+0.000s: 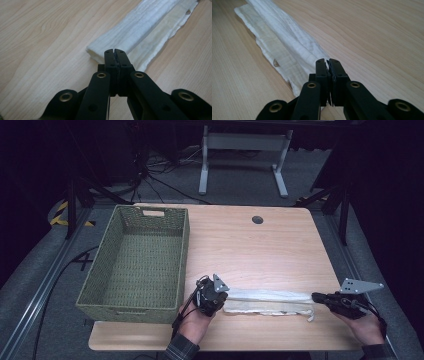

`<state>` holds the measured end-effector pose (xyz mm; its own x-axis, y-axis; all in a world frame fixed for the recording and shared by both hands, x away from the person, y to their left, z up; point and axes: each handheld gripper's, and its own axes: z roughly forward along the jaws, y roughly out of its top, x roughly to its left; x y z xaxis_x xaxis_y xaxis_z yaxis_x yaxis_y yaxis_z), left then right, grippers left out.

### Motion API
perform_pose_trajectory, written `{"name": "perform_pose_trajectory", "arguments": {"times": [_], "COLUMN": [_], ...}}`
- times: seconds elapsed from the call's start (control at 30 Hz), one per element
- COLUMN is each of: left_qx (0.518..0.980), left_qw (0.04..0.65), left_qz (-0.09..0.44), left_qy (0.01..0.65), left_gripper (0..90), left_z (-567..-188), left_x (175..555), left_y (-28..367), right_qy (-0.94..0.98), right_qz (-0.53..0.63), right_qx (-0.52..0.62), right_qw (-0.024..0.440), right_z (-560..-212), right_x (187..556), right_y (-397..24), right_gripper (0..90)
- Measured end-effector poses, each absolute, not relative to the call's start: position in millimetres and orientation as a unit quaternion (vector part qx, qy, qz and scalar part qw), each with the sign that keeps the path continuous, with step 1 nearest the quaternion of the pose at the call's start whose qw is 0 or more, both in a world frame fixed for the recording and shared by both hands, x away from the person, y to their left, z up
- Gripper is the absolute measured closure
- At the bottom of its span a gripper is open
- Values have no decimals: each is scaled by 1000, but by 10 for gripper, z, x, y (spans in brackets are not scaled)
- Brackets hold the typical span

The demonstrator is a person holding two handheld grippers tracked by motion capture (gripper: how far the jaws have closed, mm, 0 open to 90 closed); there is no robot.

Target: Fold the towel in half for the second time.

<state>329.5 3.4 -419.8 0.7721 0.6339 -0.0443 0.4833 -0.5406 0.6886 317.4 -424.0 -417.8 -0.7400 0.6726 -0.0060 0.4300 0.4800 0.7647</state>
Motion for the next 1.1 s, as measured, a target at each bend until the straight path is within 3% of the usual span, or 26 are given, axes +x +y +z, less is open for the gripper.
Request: {"name": "perform_pose_trajectory", "arguments": {"times": [0.3, 0.57, 0.83, 1.1], "left_qx": [888, 882, 892, 913], "left_qw": [330, 357, 355, 307], "left_qz": [80, 75, 63, 10], "left_qy": [309, 297, 274, 270], "left_gripper": [894, 824, 895, 896], "left_z": [-4304, -4182, -4198, -4492], "left_x": [3261, 3296, 3494, 3569], "left_y": [27, -17, -197, -212], "right_qy": [853, 841, 852, 869], "right_qz": [385, 415, 400, 366], "right_qx": [325, 319, 318, 324], "right_qw": [135, 135, 115, 83], "right_z": [-4267, -4165, -4245, -4416], "right_x": [3051, 3021, 3047, 3101], "right_y": [-4235, -4234, -4163, -4142], "right_gripper": [861, 781, 889, 894]}}
